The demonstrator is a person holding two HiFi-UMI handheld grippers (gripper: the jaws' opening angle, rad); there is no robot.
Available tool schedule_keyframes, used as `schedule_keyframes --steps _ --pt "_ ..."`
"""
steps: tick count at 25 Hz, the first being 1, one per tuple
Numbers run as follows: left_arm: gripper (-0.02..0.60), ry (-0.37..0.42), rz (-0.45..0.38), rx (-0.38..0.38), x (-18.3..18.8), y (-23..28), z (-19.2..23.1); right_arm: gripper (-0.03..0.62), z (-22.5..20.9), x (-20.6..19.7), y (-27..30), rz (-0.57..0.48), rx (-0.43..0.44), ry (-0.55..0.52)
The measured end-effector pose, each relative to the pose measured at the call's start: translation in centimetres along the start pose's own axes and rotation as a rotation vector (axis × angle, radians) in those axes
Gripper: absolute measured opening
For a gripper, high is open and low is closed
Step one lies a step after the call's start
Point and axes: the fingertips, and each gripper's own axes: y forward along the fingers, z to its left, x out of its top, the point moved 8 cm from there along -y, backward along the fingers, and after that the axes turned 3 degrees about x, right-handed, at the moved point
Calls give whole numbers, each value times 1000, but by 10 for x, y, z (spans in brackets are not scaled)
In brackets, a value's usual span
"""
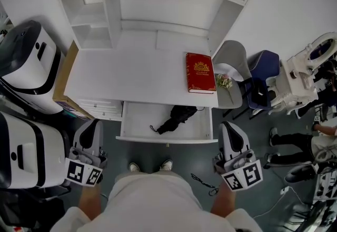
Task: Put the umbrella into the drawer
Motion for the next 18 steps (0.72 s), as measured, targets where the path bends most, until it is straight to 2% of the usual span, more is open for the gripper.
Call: schedule_keyframes --steps 7,12,18 --pt "15 -8 5 -9 -2 -14 9 0 15 -4 3 -4 -12 37" --pt "14 -17 4 -11 -4 -21 12 -2 26 -7 5 46 -37 -29" --pt "15 -23 -3 -28 -6 -24 13 -2 33 -7 -2 40 -57 -18"
